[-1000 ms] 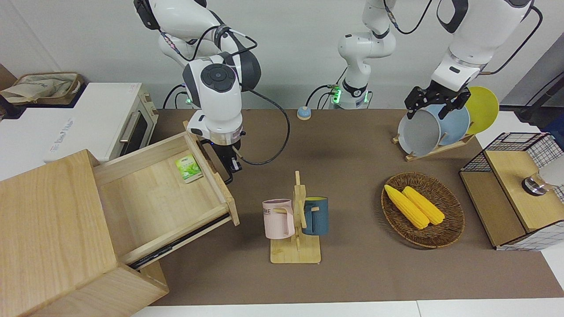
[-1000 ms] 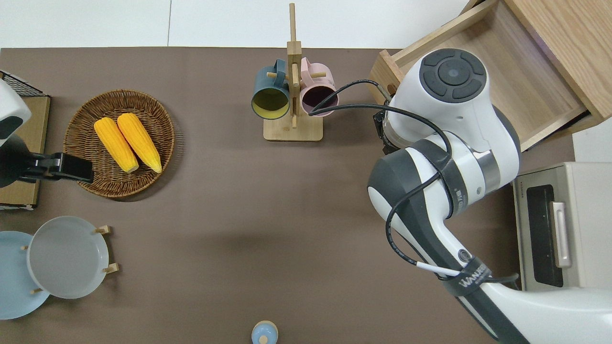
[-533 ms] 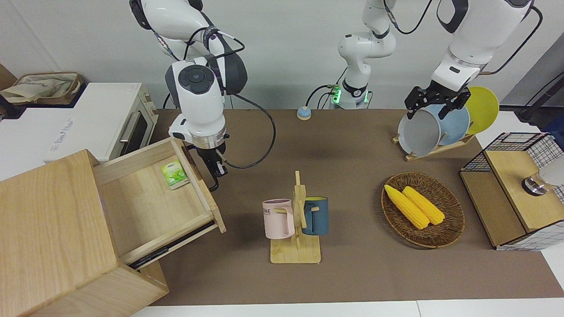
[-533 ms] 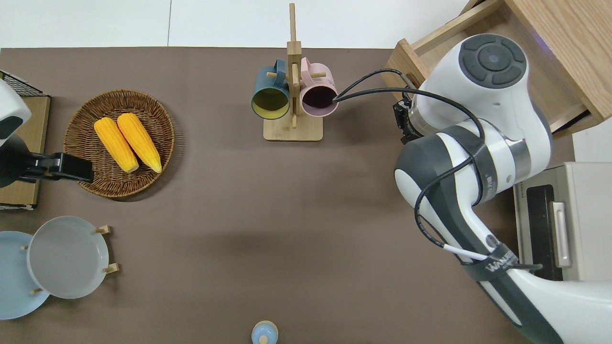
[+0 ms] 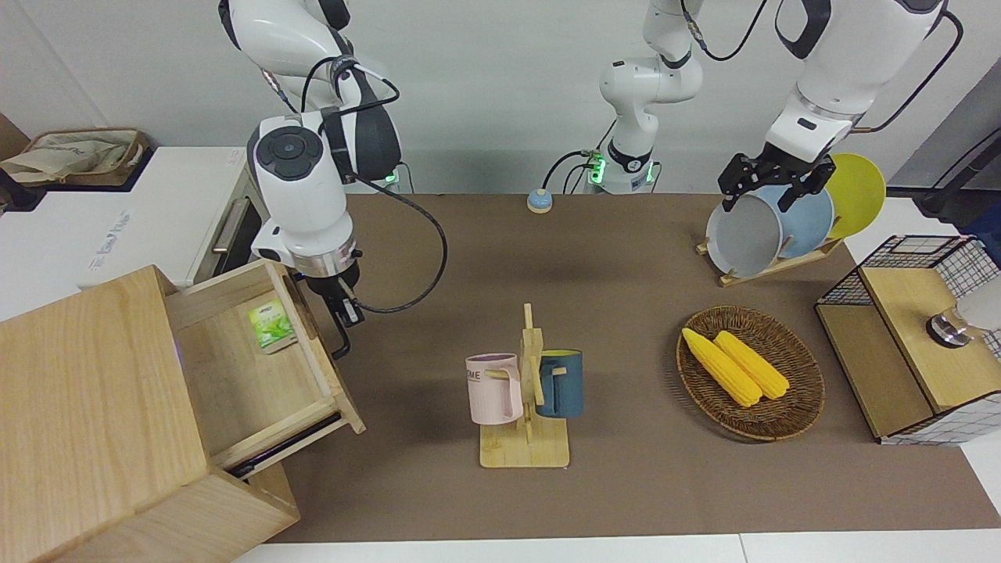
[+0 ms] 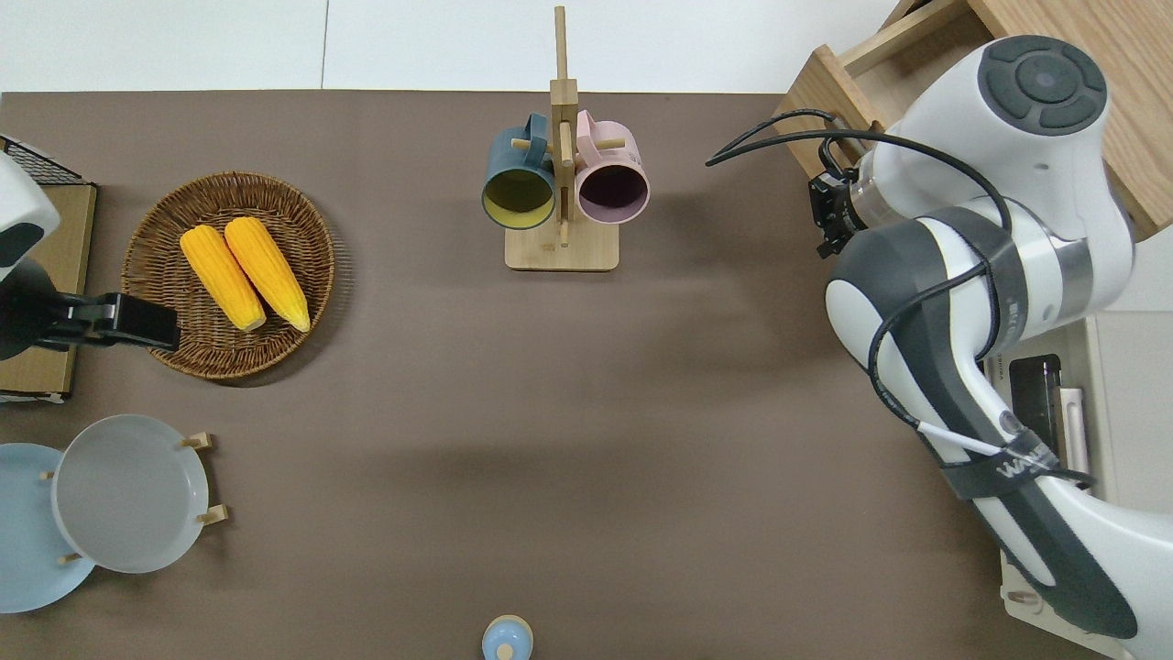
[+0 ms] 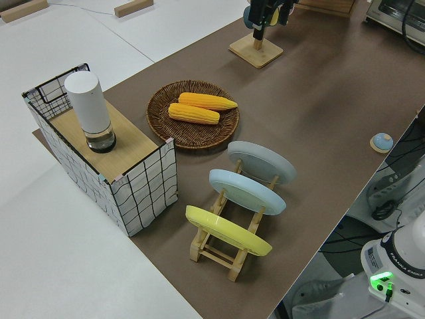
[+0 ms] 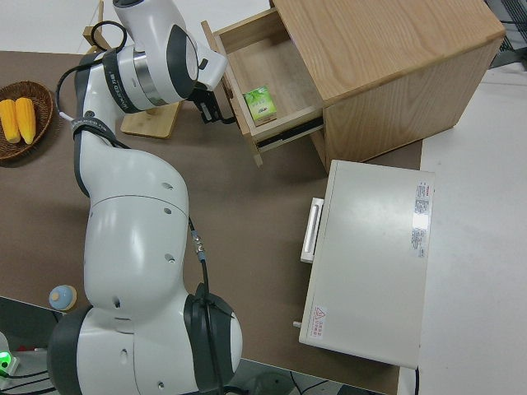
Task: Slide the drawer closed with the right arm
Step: 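Push the wooden drawer away from the robot with the right arm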
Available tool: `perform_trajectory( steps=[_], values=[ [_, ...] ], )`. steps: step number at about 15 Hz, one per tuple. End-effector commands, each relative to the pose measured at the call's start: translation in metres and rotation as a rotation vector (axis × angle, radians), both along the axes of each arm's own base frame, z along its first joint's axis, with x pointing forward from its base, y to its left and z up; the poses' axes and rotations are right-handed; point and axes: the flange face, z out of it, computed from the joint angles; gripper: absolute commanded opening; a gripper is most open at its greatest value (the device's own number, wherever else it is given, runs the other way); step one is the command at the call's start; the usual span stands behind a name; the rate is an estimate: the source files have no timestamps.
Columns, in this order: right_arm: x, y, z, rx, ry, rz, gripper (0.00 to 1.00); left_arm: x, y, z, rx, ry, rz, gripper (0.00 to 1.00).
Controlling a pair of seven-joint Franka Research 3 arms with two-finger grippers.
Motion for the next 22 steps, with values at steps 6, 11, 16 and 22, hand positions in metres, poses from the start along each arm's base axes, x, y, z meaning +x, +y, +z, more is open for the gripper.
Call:
perform_trajectory(
  steps=[6, 11, 16, 22],
  values=[
    [0.018, -0.061, 0.004, 0.003, -0.034, 0.015, 0.000, 0.002, 0.001, 0.004, 0.016, 0.005, -0.012, 0.99],
    [0.026, -0.089, 0.007, 0.009, -0.069, 0.002, 0.000, 0.002, 0.001, 0.004, 0.016, 0.005, -0.012, 0.99],
    [0.029, -0.122, 0.007, 0.011, -0.091, -0.033, 0.000, 0.002, 0.001, 0.003, 0.016, 0.006, -0.012, 0.99],
    [0.030, -0.143, 0.006, 0.010, -0.093, -0.009, 0.000, 0.002, 0.001, 0.003, 0.016, 0.006, -0.012, 0.99]
  ],
)
